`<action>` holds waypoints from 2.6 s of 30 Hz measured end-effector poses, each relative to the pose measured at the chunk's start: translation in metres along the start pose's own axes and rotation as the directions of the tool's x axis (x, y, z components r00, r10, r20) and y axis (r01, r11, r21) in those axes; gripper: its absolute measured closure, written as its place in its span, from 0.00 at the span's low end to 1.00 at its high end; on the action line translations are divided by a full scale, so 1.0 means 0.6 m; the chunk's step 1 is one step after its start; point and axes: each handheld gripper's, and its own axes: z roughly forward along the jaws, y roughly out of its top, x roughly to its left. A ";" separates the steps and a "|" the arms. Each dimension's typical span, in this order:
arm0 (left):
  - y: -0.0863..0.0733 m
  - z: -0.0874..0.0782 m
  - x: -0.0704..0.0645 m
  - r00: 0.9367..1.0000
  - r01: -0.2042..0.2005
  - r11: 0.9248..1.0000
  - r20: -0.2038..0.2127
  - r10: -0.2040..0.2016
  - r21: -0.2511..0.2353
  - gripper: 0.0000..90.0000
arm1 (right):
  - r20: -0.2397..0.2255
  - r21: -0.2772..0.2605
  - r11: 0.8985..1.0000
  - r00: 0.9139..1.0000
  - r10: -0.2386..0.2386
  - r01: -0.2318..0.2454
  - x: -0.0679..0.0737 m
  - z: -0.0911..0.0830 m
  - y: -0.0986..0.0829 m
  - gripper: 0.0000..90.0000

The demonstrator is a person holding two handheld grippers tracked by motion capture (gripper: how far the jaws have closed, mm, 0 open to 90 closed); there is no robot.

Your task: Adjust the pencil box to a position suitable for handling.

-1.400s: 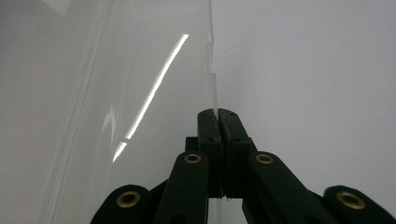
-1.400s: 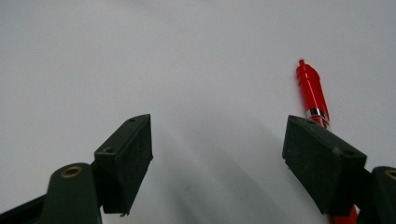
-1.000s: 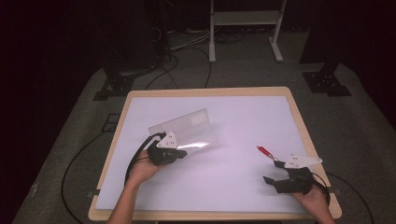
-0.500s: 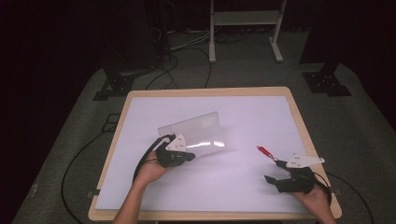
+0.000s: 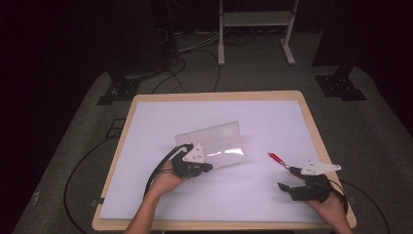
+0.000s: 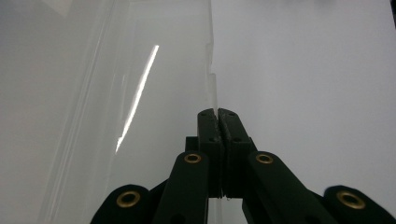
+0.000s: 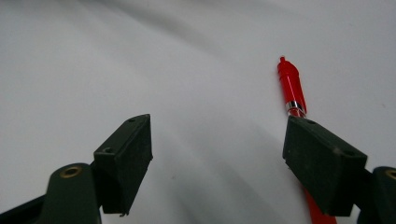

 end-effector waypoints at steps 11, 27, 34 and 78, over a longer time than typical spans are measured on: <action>0.004 0.026 -0.022 0.999 -0.025 1.000 0.047 0.024 0.007 0.99 | 0.000 0.005 1.000 1.000 0.005 -0.005 -0.001 0.000 0.000 0.26; -0.001 0.045 -0.033 0.995 -0.033 0.999 0.093 0.031 0.023 0.99 | 0.003 0.005 1.000 1.000 0.005 -0.005 -0.002 0.000 0.000 0.26; -0.004 0.053 -0.037 0.992 -0.037 0.999 0.122 0.033 0.028 0.99 | 0.001 0.003 1.000 1.000 -0.007 0.007 -0.001 -0.001 0.001 0.26; -0.016 0.035 -0.035 0.987 0.010 1.000 0.161 -0.008 -0.013 0.79 | -0.004 0.013 1.000 1.000 0.002 -0.002 -0.007 0.003 0.002 0.25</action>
